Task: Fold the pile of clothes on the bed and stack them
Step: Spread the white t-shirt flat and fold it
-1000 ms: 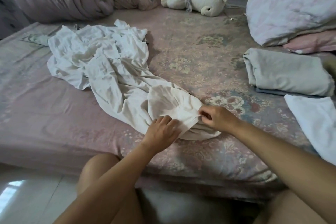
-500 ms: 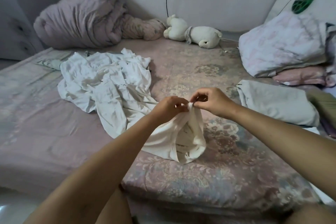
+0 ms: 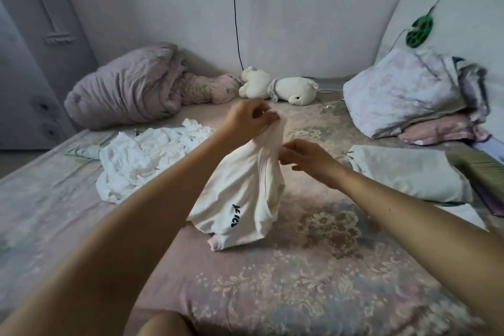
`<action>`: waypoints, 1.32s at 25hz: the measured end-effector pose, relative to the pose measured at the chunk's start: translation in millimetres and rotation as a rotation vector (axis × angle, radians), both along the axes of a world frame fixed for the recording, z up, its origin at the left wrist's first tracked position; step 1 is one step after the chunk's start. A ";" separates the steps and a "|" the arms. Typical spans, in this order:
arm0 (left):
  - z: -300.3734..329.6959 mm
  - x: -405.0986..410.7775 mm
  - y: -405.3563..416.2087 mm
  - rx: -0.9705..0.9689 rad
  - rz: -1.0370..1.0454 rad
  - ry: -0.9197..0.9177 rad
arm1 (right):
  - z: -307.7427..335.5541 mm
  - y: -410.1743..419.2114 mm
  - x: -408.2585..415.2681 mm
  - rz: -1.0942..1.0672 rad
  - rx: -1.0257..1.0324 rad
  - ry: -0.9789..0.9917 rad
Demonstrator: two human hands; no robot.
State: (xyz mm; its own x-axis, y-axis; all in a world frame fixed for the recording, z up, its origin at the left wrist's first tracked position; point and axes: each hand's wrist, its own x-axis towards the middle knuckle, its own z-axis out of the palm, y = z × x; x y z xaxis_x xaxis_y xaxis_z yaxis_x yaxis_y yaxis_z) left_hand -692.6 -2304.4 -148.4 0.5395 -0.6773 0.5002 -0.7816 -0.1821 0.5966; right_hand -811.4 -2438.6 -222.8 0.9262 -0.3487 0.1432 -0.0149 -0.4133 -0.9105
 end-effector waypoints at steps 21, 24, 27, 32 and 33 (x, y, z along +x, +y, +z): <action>138.3 17.2 16.8 -0.191 0.126 0.058 | 52.6 -80.8 -23.1 -0.285 -0.107 0.090; 157.4 11.6 21.9 -0.234 0.126 0.073 | 95.9 -99.9 -36.5 -0.344 -0.012 -0.049; 186.6 7.3 26.7 -0.180 0.152 -0.091 | 146.3 -111.2 -47.4 -0.368 -0.032 -0.175; 240.4 -1.0 39.1 0.111 0.343 -0.618 | 216.3 -119.2 -61.7 -0.277 0.050 -0.305; 250.6 -0.6 42.1 0.135 0.385 -0.656 | 228.1 -122.6 -66.0 -0.245 -0.012 -0.304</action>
State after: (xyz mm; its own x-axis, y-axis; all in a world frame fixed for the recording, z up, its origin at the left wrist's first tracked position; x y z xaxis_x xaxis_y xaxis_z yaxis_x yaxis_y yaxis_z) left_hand -693.2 -2262.3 102.2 0.3705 -0.5798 0.7257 -0.8346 -0.5507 -0.0139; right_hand -877.4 -2561.2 5.3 0.7302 -0.5513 0.4036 0.1551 -0.4415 -0.8838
